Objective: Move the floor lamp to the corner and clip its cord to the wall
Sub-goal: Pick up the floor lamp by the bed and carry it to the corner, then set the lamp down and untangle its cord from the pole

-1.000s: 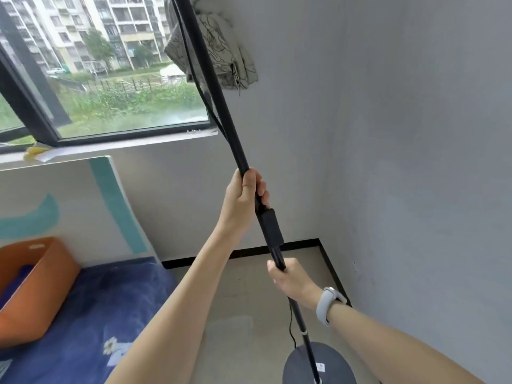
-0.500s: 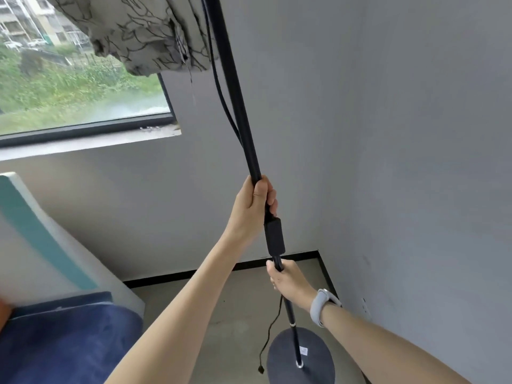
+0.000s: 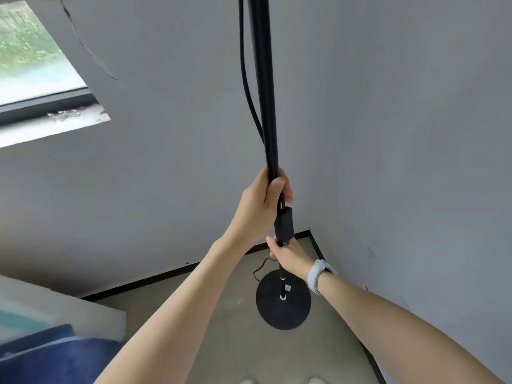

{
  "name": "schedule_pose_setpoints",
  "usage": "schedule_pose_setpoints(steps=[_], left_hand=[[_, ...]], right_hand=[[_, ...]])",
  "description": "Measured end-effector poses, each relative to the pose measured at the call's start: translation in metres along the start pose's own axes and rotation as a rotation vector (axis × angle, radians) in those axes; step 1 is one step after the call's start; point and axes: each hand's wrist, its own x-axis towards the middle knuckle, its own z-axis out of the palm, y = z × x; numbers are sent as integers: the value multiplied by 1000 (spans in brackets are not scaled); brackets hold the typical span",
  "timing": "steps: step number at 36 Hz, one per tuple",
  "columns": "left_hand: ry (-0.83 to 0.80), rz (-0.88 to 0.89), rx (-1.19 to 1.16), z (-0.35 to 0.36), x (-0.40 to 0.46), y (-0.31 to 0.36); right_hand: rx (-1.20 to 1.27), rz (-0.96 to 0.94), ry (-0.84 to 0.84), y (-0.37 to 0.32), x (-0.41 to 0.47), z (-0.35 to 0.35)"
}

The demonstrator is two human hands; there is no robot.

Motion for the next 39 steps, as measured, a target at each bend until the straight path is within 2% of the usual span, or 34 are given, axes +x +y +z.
schedule_pose_setpoints(steps=[7,12,18,24,30,39], left_hand=[[-94,-22,43,9,24,-48],[-129,-49,72,26,24,-102],[-194,-29,138,70,29,-162],[-192,-57,183,96,28,-215],[-187,-62,153,111,26,-241],[-236,-116,96,112,30,-254]], right_hand=[[5,24,74,37,43,2],[0,109,44,85,74,23],[134,169,152,152,102,29],[192,212,181,205,126,40],[256,215,217,235,133,49],[171,134,203,251,131,47]])
